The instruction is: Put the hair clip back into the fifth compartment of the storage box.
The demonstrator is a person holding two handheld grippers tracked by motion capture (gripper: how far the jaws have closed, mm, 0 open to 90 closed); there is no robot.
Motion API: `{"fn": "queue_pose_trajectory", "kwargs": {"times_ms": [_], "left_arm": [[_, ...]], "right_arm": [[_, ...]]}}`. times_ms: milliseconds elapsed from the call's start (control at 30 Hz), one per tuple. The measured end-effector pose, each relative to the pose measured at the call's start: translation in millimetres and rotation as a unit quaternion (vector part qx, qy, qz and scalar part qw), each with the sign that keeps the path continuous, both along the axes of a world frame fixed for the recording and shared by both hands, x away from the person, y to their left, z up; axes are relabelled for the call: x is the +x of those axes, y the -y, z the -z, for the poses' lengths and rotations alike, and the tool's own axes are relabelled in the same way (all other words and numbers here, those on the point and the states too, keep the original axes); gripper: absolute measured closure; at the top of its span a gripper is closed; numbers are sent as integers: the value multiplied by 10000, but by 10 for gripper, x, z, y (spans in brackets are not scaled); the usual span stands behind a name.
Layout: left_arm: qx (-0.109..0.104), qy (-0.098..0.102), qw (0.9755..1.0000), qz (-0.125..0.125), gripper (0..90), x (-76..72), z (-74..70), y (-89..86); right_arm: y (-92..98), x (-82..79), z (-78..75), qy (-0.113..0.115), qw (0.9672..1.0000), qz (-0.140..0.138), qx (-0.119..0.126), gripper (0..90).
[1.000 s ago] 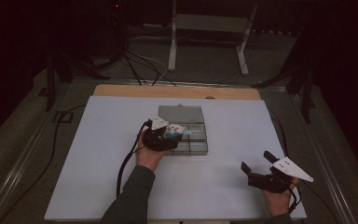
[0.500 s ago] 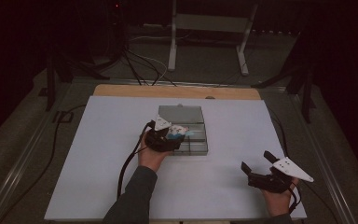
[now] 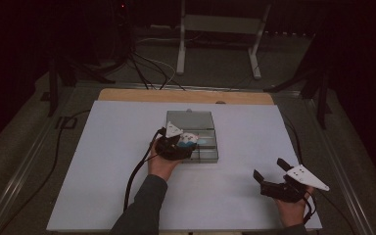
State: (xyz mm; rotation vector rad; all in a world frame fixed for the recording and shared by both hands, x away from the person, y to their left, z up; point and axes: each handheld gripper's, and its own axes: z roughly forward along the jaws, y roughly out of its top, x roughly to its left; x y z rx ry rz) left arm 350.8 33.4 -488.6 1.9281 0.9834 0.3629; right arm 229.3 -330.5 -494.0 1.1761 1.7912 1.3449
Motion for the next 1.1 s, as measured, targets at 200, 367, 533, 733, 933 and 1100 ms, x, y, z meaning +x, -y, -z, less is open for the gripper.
{"fn": "queue_pose_trajectory", "kwargs": {"times_ms": [200,367,533,733,933,1100], "left_arm": [[5,-12,10000,11,346,4,20,32],[-44,-27,10000,28,346,-3,51,78],[-4,-72,10000,56,346,2,100,108],[15,-107,9999,65,345,3,133,123],[35,-157,9998,85,345,0,176,156],[71,-195,9997,111,345,6,205,173]], "right_arm": [[-5,2,-1,2,10000,-11,0,0],[-5,-1,0,0,10000,-9,-8,0],[-9,-4,-1,-5,10000,-19,-13,0],[-14,0,2,-17,10000,-18,-37,0],[-18,-1,3,-7,10000,-30,-65,0],[-20,-1,6,-13,10000,-29,-69,0]]}}
